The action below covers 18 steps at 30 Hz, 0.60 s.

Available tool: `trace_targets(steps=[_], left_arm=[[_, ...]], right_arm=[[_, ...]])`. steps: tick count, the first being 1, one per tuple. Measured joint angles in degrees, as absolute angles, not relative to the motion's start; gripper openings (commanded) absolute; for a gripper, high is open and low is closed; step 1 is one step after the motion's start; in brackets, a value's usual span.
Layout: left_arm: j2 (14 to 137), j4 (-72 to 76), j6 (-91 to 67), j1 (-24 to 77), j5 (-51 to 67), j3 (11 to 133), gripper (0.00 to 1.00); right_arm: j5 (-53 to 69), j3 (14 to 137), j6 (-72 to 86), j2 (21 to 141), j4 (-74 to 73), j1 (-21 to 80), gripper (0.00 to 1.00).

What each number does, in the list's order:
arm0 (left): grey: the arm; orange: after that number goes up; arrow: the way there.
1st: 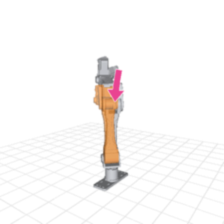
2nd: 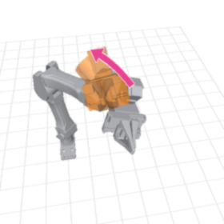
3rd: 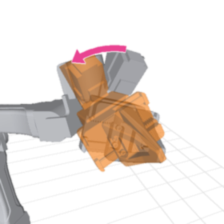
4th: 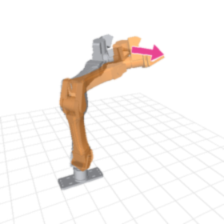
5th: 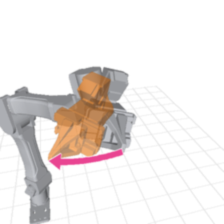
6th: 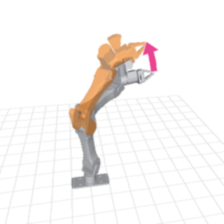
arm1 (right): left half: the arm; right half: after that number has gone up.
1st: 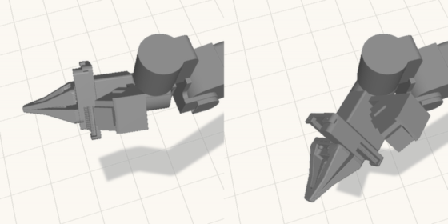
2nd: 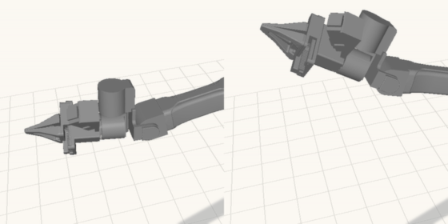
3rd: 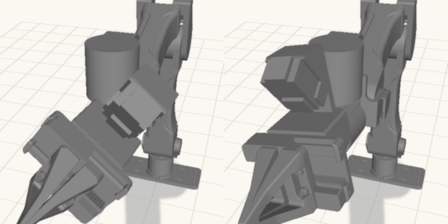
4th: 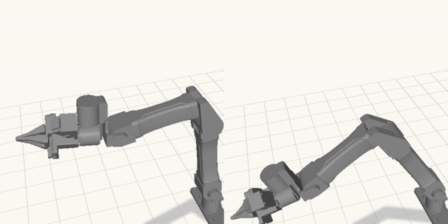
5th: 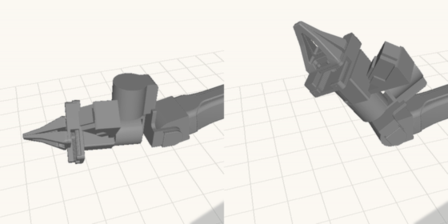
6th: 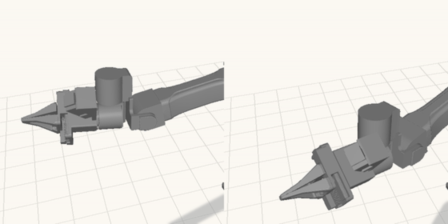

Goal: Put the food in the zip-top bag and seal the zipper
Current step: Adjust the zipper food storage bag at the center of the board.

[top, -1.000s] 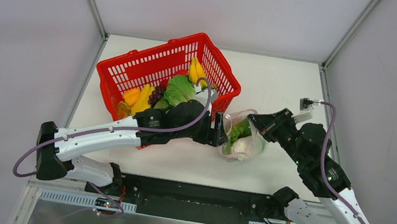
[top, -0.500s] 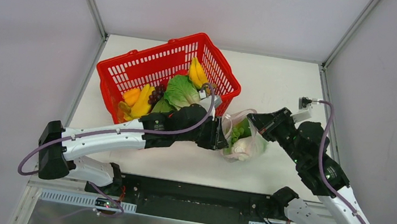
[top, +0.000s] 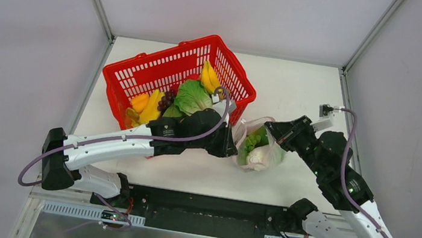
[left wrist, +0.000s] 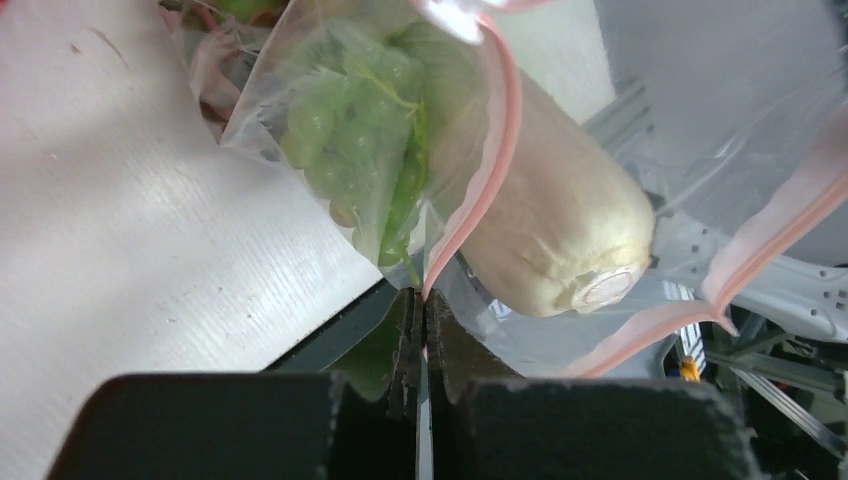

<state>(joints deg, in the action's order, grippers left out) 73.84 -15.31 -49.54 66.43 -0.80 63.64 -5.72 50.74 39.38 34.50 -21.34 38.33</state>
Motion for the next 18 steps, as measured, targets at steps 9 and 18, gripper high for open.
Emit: trace_targets(steps=[9,18], left_arm=[[74.1,-23.3,-42.3,65.4,-3.5,76.7,0.0],[79.9,-26.1,-36.6,61.5,1.8,87.4,0.0]], right_arm=[[0.3,51.5,30.0,29.5,-24.2,38.3,0.02],[7.2,52.3,28.8,28.1,-23.9,38.3,0.06]])
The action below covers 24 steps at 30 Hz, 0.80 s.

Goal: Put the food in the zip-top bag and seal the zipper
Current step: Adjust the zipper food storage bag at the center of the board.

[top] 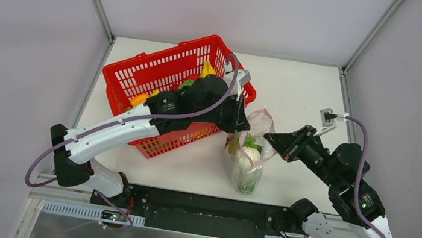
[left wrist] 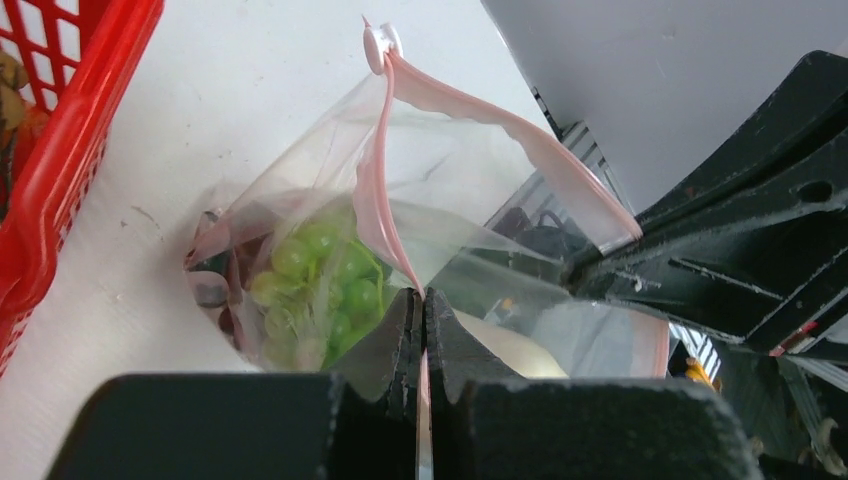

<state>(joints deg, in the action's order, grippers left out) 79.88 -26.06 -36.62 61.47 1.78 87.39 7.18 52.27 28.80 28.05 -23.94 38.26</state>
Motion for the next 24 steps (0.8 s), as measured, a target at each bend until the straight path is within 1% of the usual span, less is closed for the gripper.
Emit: trace_targets(steps=[2,4,7,9,10,17,21,24], left_arm=[[81.4,-26.4,-36.0,60.7,4.1,88.9,0.0],[83.1,-26.7,-34.9,59.9,6.5,90.5,0.0],[84.6,-27.6,-33.1,58.7,9.5,91.6,0.0],[84.8,-28.9,-31.6,57.8,11.3,91.6,0.0],[84.8,-29.5,-30.8,57.3,12.2,91.6,0.0],[85.3,-34.7,-24.2,50.9,20.5,92.8,0.0],[88.6,-39.0,-20.4,48.5,23.0,98.1,0.0],[91.0,-41.1,-18.1,48.2,24.8,101.5,0.0]], right_arm=[[7.9,52.1,30.0,28.2,-23.3,38.3,0.11],[7.8,51.9,31.5,28.7,-22.5,38.3,0.21],[7.8,51.6,33.1,29.4,-21.4,38.3,0.29],[7.8,51.6,33.9,29.8,-19.9,38.3,0.46],[8.1,51.6,34.0,30.1,-19.1,38.3,0.5],[13.3,55.1,29.9,34.4,-18.2,38.3,0.58],[11.0,56.9,25.0,34.3,-18.1,38.3,0.65],[7.6,58.2,20.8,33.4,-18.2,38.3,0.67]])
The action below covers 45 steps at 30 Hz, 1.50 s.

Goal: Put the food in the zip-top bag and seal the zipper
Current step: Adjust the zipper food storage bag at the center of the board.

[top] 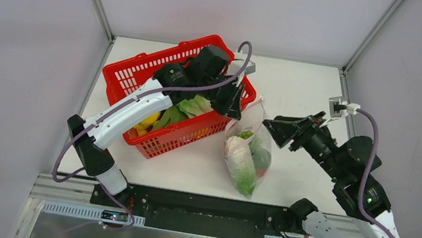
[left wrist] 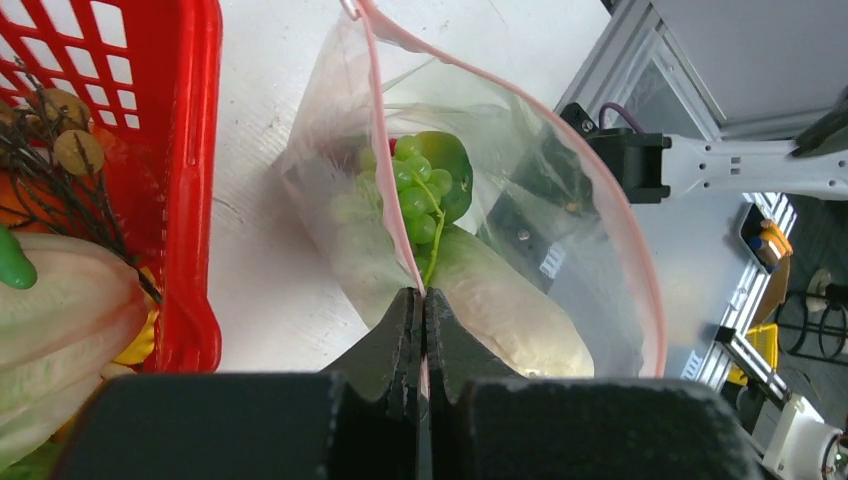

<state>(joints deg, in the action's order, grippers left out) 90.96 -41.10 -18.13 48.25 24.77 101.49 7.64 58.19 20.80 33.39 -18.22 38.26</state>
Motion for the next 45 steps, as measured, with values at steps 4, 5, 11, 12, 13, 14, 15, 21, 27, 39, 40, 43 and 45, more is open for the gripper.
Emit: trace_targets(steps=[4,5,11,12,13,14,15,21,27,39,40,43,45], left_arm=[[93.9,-44.2,-15.3,48.2,26.0,105.4,0.0],[94.3,-44.5,-15.1,47.9,26.1,105.8,0.0],[96.5,-47.1,-13.6,46.9,26.5,108.3,0.0],[96.6,-47.2,-13.5,46.6,26.5,108.4,0.0],[96.6,-47.4,-13.4,46.4,26.5,108.6,0.0],[96.6,-47.5,-13.4,46.1,26.6,108.8,0.0],[96.6,-47.6,-13.3,45.9,26.6,109.1,0.0],[96.6,-47.6,-13.1,45.6,26.6,109.9,0.0],[97.5,-48.4,-12.5,45.0,26.7,111.8,0.0],[103.1,-50.0,-9.1,42.3,30.2,116.7,0.0],[103.8,-50.6,-8.3,42.3,31.0,117.6,0.0],[105.8,-52.4,-6.4,42.3,33.1,121.3,0.0],[106.5,-52.7,-5.5,42.3,34.7,122.6,0.0]], right_arm=[[3.2,60.5,16.4,33.6,-18.2,38.3,0.68],[2.3,60.7,15.7,33.8,-18.2,38.3,0.69],[-1.0,60.8,14.9,36.7,-19.0,38.3,0.69],[-1.7,60.8,14.9,37.1,-19.3,38.3,0.69],[-2.8,60.8,14.9,37.6,-19.7,38.3,0.69],[-3.9,60.8,14.9,38.0,-20.2,38.3,0.67],[-4.6,60.8,14.8,38.3,-20.6,38.3,0.67],[-8.2,60.8,14.6,41.3,-21.1,37.4,0.66],[-2.9,61.4,15.4,46.2,-21.5,26.3,0.67],[40.7,45.8,41.4,66.0,14.9,-15.2,0.78],[42.7,43.4,42.3,66.9,18.5,-15.7,0.8],[48.2,37.9,43.9,67.2,31.1,-15.8,0.82],[50.9,36.1,43.9,66.6,40.1,-15.7,0.82]])
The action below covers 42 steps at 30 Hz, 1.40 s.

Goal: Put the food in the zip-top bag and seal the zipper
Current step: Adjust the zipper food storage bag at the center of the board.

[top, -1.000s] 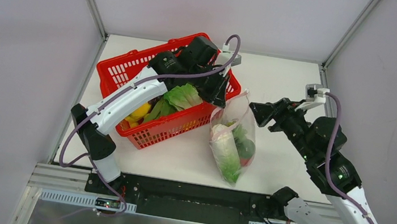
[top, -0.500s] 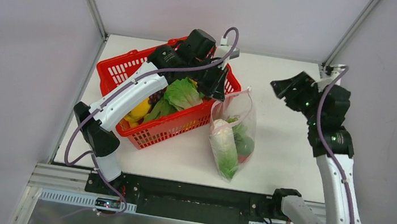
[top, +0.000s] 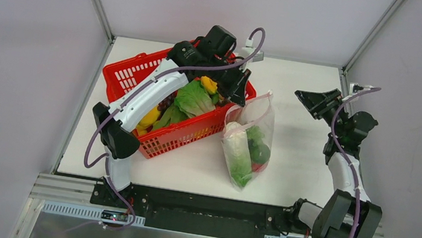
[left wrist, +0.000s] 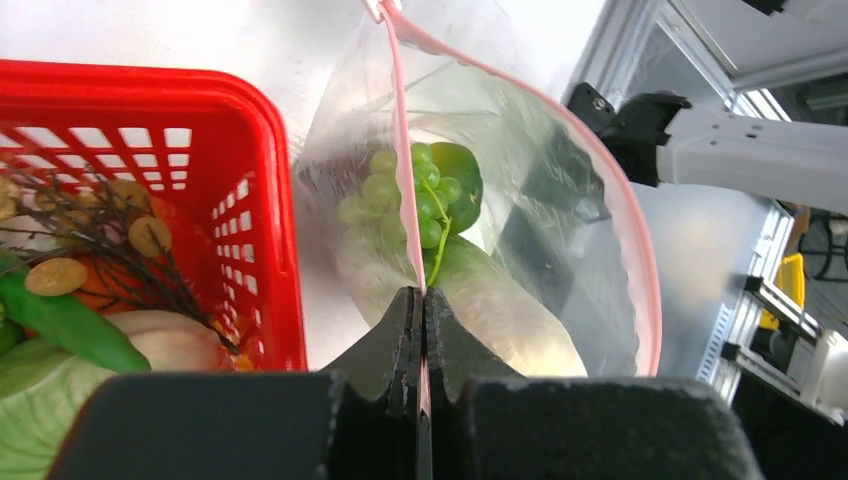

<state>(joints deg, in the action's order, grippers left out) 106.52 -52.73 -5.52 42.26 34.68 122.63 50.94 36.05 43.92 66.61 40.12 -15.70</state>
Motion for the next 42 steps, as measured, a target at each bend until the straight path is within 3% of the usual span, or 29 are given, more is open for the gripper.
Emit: trace_targets(steps=[10,23,26,34,40,42], left_arm=[[106.6,-52.2,-4.8,42.3,39.6,123.4,0.0],[106.6,-51.3,-4.4,42.3,42.1,123.6,0.0],[106.6,-51.3,-4.2,42.3,42.1,123.6,0.0],[106.6,-51.3,-3.6,42.3,42.7,123.6,0.0],[106.6,-51.2,-3.5,42.3,43.0,123.5,0.02],[106.6,-51.0,-3.6,42.3,42.8,123.5,0.27]], right_arm=[[68.9,36.1,53.4,74.4,76.5,-15.3,0.78],[79.7,38.5,59.3,82.9,84.7,-5.7,0.75],[80.8,39.2,58.9,83.1,85.2,-4.0,0.64],[81.7,39.4,58.5,83.3,86.0,-3.8,0.01],[81.1,40.7,60.4,84.0,86.0,-4.6,0.0],[80.6,40.6,60.6,83.7,85.9,-5.3,0.0]])
